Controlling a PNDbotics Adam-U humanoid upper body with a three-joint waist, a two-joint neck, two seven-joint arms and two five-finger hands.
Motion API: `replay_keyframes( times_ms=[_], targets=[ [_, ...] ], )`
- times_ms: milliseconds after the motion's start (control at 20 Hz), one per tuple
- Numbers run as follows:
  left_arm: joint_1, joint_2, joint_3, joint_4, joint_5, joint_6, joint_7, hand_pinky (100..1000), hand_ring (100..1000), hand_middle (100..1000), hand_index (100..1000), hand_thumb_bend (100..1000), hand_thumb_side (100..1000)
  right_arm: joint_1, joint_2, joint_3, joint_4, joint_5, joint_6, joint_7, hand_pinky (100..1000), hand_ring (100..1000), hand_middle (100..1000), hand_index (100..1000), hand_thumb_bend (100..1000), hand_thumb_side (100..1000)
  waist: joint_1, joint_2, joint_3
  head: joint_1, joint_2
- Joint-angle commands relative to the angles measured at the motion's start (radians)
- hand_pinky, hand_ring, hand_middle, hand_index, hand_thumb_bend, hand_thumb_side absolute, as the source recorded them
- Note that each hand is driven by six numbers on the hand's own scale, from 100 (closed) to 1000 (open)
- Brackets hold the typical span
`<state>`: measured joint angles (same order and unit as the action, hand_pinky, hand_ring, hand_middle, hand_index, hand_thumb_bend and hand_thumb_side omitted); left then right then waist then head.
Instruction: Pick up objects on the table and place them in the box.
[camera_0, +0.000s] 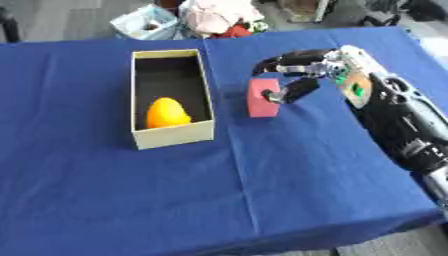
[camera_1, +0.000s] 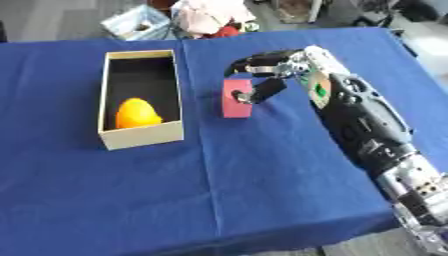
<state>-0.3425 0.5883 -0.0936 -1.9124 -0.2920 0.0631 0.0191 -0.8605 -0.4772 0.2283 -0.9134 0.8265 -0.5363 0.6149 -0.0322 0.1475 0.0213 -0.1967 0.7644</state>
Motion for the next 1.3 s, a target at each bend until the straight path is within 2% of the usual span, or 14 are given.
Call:
replay_keyframes(
  times_ms=[50,200,350,550,600,700,750,800,850,900,1000,1300],
  targets=[
    [-0.007,0.014,0.014,-0.013,-0.002,0.0,-0.002,676,603,631,826,100,919,-0.012,-0.01,-0.01,0.01,0.022,-0.014,0.004,911,990,980,1000,100,829,0.003,-0.015,-0.001,-0.002,0.006],
    [-0.006,0.012,0.013,-0.014,-0.004,0.0,-0.003,676,603,631,826,100,916,-0.008,-0.004,-0.012,0.025,0.045,-0.015,-0.006,907,981,971,1000,100,827,0.005,-0.014,-0.001,-0.003,0.006],
    [-0.006,0.011,0.012,-0.014,-0.005,0.0,-0.004,676,603,631,826,100,914,-0.005,0.002,-0.016,0.038,0.06,-0.017,-0.023,893,950,939,1000,100,785,0.006,-0.014,0.0,-0.004,0.006],
    [-0.004,0.009,0.011,-0.014,-0.006,-0.001,-0.005,676,603,631,826,100,912,-0.004,0.006,-0.02,0.041,0.081,-0.02,-0.063,854,857,815,1000,100,666,0.005,-0.015,0.002,-0.006,0.006],
    [-0.004,0.009,0.011,-0.013,-0.006,-0.001,-0.005,676,603,632,827,100,912,-0.005,0.006,-0.022,0.038,0.085,-0.02,-0.08,828,784,715,1000,100,548,0.005,-0.015,0.002,-0.006,0.006],
    [-0.003,0.008,0.01,-0.011,-0.006,-0.001,-0.007,677,603,632,827,100,912,-0.005,0.005,-0.026,0.029,0.092,-0.018,-0.123,814,738,628,996,100,463,0.004,-0.015,0.003,-0.007,0.006],
    [-0.003,0.007,0.009,-0.01,-0.006,-0.002,-0.008,677,603,632,827,100,912,-0.006,0.005,-0.026,0.026,0.094,-0.017,-0.144,813,735,623,995,100,455,0.003,-0.015,0.004,-0.007,0.006],
    [-0.003,0.007,0.009,-0.01,-0.006,-0.002,-0.009,678,602,632,827,100,910,-0.007,0.004,-0.027,0.021,0.095,-0.016,-0.163,805,705,567,986,100,390,0.003,-0.015,0.005,-0.008,0.006],
    [-0.003,0.006,0.01,-0.009,-0.006,-0.003,-0.009,678,603,632,827,100,910,-0.01,0.002,-0.029,0.015,0.094,-0.015,-0.182,802,695,550,983,100,361,0.002,-0.015,0.005,-0.008,0.006],
    [-0.003,0.006,0.011,-0.009,-0.004,-0.003,-0.009,678,602,632,827,100,908,-0.013,0.0,-0.03,0.008,0.092,-0.013,-0.2,797,683,516,976,100,296,0.001,-0.016,0.006,-0.009,0.006],
    [-0.004,0.005,0.015,-0.012,0.0,-0.004,-0.006,679,602,632,827,100,905,-0.022,-0.005,-0.032,-0.008,0.092,-0.011,-0.231,792,673,487,969,100,260,0.0,-0.017,0.009,-0.009,0.006],
    [-0.003,0.004,0.032,-0.038,0.026,-0.002,0.014,679,600,629,824,100,898,-0.074,-0.023,-0.049,-0.039,0.071,0.01,-0.276,790,676,481,968,111,260,-0.004,-0.021,0.02,-0.014,0.006]
  ],
)
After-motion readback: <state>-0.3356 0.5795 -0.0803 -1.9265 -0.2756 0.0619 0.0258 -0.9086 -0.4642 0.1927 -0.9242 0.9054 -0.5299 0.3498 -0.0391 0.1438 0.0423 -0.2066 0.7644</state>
